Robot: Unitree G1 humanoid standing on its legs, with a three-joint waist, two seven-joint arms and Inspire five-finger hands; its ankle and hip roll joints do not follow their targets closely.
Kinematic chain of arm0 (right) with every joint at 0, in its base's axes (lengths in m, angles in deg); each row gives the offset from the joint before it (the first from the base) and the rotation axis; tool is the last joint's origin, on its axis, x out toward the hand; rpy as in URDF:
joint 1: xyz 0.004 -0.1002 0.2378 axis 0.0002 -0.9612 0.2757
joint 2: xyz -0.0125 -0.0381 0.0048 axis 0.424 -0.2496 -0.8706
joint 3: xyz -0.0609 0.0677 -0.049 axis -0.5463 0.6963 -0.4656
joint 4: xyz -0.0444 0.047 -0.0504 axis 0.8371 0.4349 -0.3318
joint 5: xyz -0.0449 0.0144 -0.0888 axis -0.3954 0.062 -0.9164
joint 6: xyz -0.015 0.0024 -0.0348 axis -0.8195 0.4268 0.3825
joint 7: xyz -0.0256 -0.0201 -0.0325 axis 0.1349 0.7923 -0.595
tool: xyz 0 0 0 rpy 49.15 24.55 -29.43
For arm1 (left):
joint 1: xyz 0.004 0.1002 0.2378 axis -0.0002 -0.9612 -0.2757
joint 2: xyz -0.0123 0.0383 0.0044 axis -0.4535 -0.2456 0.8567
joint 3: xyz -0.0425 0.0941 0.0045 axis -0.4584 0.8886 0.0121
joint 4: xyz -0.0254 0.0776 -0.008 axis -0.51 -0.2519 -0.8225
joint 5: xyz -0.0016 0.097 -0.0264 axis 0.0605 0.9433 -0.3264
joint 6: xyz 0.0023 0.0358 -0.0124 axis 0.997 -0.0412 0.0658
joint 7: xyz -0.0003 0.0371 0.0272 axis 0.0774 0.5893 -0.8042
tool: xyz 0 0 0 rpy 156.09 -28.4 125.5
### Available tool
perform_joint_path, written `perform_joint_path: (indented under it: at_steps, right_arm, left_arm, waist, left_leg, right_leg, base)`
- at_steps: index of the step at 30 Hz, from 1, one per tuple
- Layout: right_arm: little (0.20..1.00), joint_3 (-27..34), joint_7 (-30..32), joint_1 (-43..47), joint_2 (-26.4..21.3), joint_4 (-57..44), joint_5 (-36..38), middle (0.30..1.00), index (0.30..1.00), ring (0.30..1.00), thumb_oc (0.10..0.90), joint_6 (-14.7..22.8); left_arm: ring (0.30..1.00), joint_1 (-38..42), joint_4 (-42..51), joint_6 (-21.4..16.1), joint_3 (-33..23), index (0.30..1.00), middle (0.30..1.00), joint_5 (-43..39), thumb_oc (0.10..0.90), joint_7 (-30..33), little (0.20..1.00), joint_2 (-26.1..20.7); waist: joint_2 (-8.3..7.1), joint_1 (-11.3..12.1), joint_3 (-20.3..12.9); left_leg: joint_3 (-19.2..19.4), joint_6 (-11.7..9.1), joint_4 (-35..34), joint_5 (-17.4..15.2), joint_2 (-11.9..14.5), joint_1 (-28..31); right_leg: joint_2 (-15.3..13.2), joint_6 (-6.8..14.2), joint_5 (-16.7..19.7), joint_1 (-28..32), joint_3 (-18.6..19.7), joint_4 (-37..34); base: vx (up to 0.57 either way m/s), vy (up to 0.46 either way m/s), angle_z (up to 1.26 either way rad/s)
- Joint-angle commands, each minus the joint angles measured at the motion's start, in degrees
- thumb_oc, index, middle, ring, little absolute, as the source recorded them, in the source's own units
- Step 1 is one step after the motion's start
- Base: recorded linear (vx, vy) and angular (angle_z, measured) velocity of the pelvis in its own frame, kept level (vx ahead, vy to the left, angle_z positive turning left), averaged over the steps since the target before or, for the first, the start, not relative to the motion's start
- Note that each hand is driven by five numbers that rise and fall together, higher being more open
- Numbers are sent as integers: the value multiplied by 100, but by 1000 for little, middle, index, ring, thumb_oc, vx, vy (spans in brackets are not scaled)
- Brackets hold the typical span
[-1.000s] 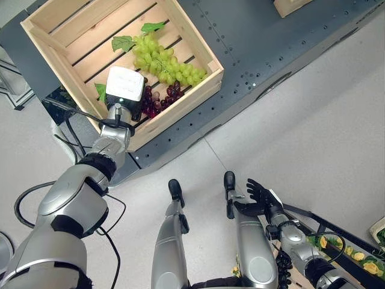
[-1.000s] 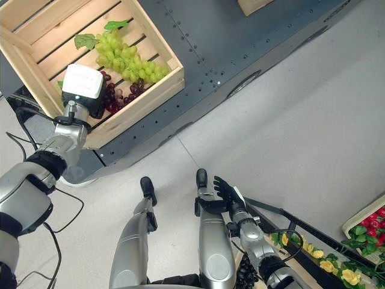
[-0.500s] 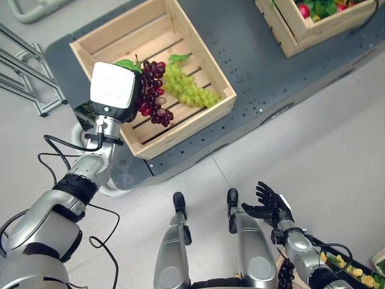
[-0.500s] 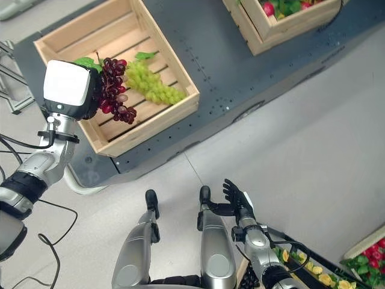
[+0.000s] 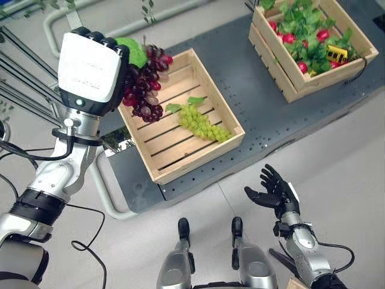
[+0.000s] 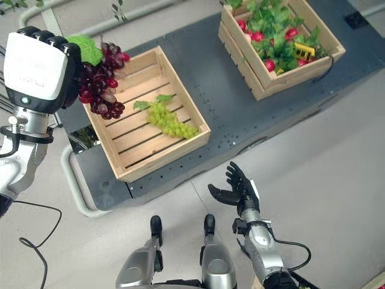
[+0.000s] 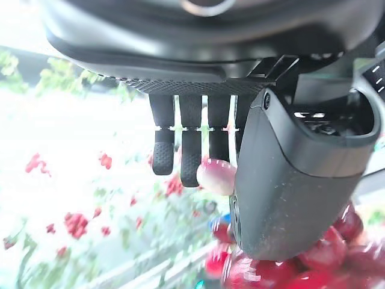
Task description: Pick up the fruits from the basket on one side to the basket on the other side
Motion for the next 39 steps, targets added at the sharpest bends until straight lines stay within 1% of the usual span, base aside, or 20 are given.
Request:
perform_joint_path:
  at_steps: [1, 3, 5, 10, 11, 13, 15, 18, 19, 21, 24, 27, 29, 30, 32, 35, 36, 37, 38, 39]
  right_arm:
    - [900, 70, -427, -659, -249, -725, 77, 900, 900, 900, 800, 213]
    - [900, 151, -814, -692, -382, -1415, 612, 900, 900, 900, 800, -108]
    - [900, 227, -1154, -669, -410, -1780, 970, 900, 900, 900, 800, -339]
    - [900, 261, -1749, -484, -545, -2648, 1576, 900, 900, 900, 800, -690]
    - [900, 277, -1844, -327, -616, -2884, 1801, 900, 900, 900, 800, -901]
    - [900, 252, -1939, -175, -662, -3008, 2018, 900, 900, 900, 800, -1023]
    - [900, 156, -2217, 235, -742, -3224, 2651, 900, 900, 900, 800, -1367]
    - [900, 19, -2366, 511, -688, -3412, 3203, 900, 900, 900, 800, -1635]
    - [900, -50, -2423, 646, -660, -3459, 3296, 900, 900, 900, 800, -1696]
    - [900, -150, -2395, 781, -660, -3534, 3322, 900, 900, 900, 800, -1662]
    - [900, -260, -2246, 962, -650, -3560, 3149, 900, 900, 900, 800, -1530]
    - [900, -309, -2084, 1164, -695, -3524, 2624, 900, 900, 900, 800, -1359]
    - [900, -352, -1872, 1296, -795, -3492, 2019, 900, 900, 900, 800, -1131]
    - [900, -364, -1784, 1320, -805, -3495, 1908, 900, 900, 900, 800, -1094]
    - [900, -374, -1550, 1417, -874, -3463, 1136, 900, 900, 900, 800, -834]
    - [900, -434, -1116, 1638, -1028, -3382, 323, 900, 900, 900, 800, -562]
    - [900, -437, -1078, 1654, -1044, -3374, 283, 900, 900, 900, 800, -545]
    - [900, -458, -853, 1764, -1099, -3344, -93, 900, 900, 900, 800, -482]
    - [900, -472, -801, 1832, -1151, -3341, -175, 900, 900, 900, 800, -503]
    - [900, -485, -821, 1872, -1184, -3344, -15, 900, 900, 900, 800, -571]
  left_arm:
    - [300, -307, 100, -4, -596, 300, 300, 186, 400, 368, 300, -48]
    - [300, -598, 220, -106, -739, 300, 300, 298, 400, 500, 300, 26]
    - [300, -780, 269, -196, -823, 300, 300, 365, 400, 613, 300, 107]
    - [300, -1076, 357, -332, -904, 300, 300, 483, 400, 904, 300, 322]
    - [300, -1122, 355, -372, -892, 300, 300, 531, 400, 972, 300, 404]
    - [300, -1138, 344, -391, -856, 300, 300, 568, 400, 1034, 300, 480]
    - [300, -1157, 401, -473, -802, 300, 300, 573, 400, 1081, 300, 553]
    - [300, -1093, 454, -529, -740, 300, 300, 537, 400, 1014, 300, 586]
    - [300, -1052, 478, -580, -711, 300, 300, 489, 400, 952, 300, 584]
    - [300, -995, 528, -589, -669, 300, 300, 460, 400, 876, 300, 593]
    - [300, -929, 571, -617, -614, 300, 300, 372, 400, 773, 300, 600]
    - [300, -848, 535, -694, -587, 300, 300, 266, 400, 722, 300, 585]
    - [300, -808, 539, -750, -561, 300, 300, 217, 400, 705, 300, 601]
    - [300, -799, 568, -753, -554, 300, 300, 223, 400, 681, 300, 633]
    - [300, -773, 637, -757, -536, 300, 300, 231, 400, 637, 300, 679]
    - [300, -664, 737, -782, -485, 300, 300, 180, 400, 550, 300, 725]
    - [300, -660, 747, -791, -488, 300, 300, 172, 400, 544, 300, 728]
    - [300, -612, 816, -801, -478, 300, 300, 128, 400, 513, 300, 759]
    - [300, -600, 892, -815, -496, 300, 300, 106, 400, 476, 300, 770]
    - [300, -599, 951, -835, -522, 300, 300, 90, 400, 451, 300, 780]
  waist:
    - [45, -106, -1509]
    - [33, -87, -1669]
    - [24, -71, -1765]
    - [-10, -7, -1912]
    - [-26, 27, -1955]
    - [-28, 61, -1986]
    - [-35, 160, -2056]
    - [-40, 221, -2123]
    - [-42, 256, -2167]
    - [-49, 280, -2198]
    - [-54, 318, -2260]
    - [-61, 347, -2325]
    - [-63, 361, -2364]
    - [-64, 364, -2371]
    - [-66, 371, -2394]
    - [-62, 392, -2414]
    - [-60, 393, -2416]
    - [-53, 399, -2430]
    - [-53, 407, -2442]
    - [-52, 411, -2447]
  left_leg:
    - [-73, 42, 7, -72, -102, -92]
    - [-42, 48, 7, -128, -75, 0]
    - [-41, 54, 7, -165, -71, 50]
    - [-38, 61, 7, -215, -73, 111]
    - [-40, 61, 7, -231, -77, 124]
    - [-46, 61, 7, -240, -81, 132]
    - [-70, 70, 7, -270, -86, 162]
    - [-85, 71, 7, -287, -89, 165]
    - [-98, 68, 7, -297, -90, 162]
    - [-95, 68, 7, -298, -85, 161]
    - [-104, 66, 7, -304, -75, 166]
    - [-100, 65, 7, -319, -65, 167]
    - [-100, 66, 7, -328, -57, 166]
    - [-104, 65, 7, -330, -57, 164]
    - [-112, 66, 7, -345, -59, 164]
    - [-123, 66, 7, -369, -60, 172]
    - [-122, 67, 7, -371, -59, 176]
    - [-120, 69, 7, -382, -61, 190]
    - [-118, 71, 7, -391, -60, 200]
    - [-112, 70, 7, -394, -56, 210]
  right_leg:
    - [-82, -141, 391, -171, 183, -125]
    - [-98, -124, 363, -127, 179, -125]
    - [-100, -121, 345, -107, 190, -125]
    - [-102, -111, 315, -63, 178, -125]
    - [-103, -111, 308, -48, 169, -125]
    - [-107, -107, 306, -40, 159, -125]
    - [-120, -108, 292, -14, 135, -125]
    - [-126, -103, 278, 2, 114, -125]
    - [-131, -99, 264, 11, 96, -125]
    - [-135, -94, 261, 13, 89, -125]
    - [-145, -79, 260, 17, 74, -125]
    - [-150, -68, 252, 10, 67, -125]
    - [-156, -55, 260, -8, 80, -125]
    - [-157, -51, 265, -14, 87, -125]
    - [-160, -44, 260, -18, 106, -125]
    - [-162, -35, 259, -20, 124, -125]
    - [-162, -35, 260, -19, 126, -125]
    - [-163, -31, 260, -8, 137, -125]
    - [-165, -25, 257, 0, 144, -125]
    - [-167, -22, 257, 6, 148, -125]
  base:
    - [50, -4, -4]
    - [52, -10, -4]
    - [33, -8, -3]
    - [15, -5, -5]
    - [0, 0, 0]
    - [0, 0, 0]
    - [0, 0, 0]
    - [0, 0, 0]
    - [0, 0, 0]
    - [0, 0, 0]
    - [0, 0, 0]
    - [30, 1, 4]
    - [0, 0, 0]
    - [0, 0, 0]
    - [0, 0, 0]
    - [0, 0, 0]
    - [0, 0, 0]
    - [0, 0, 0]
    - [0, 0, 0]
    - [0, 0, 0]
